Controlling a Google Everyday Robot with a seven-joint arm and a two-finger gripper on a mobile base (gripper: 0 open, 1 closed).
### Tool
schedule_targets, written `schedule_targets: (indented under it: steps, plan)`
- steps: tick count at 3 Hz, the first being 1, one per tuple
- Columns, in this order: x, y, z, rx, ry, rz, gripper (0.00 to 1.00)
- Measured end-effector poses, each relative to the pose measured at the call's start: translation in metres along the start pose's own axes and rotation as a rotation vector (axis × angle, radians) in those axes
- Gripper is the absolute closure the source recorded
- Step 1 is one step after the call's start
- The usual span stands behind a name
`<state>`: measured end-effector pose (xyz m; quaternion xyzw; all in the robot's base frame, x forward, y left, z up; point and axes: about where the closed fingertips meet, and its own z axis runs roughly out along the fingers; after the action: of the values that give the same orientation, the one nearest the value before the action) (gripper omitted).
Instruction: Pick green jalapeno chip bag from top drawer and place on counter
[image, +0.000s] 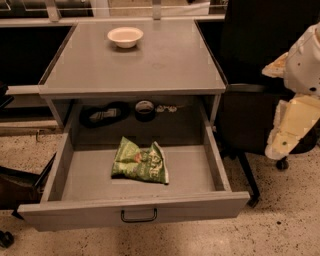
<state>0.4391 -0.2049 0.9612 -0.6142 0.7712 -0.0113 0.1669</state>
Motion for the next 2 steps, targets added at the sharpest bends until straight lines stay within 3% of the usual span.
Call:
schedule_targets:
  steps: [1,2]
  plan:
    - [-0.025,0.014,0.063,-0.099,-0.110,-0.027,0.00]
    - [-0.055,0.020,0.142,-0.152,-0.219,-0.023,0.00]
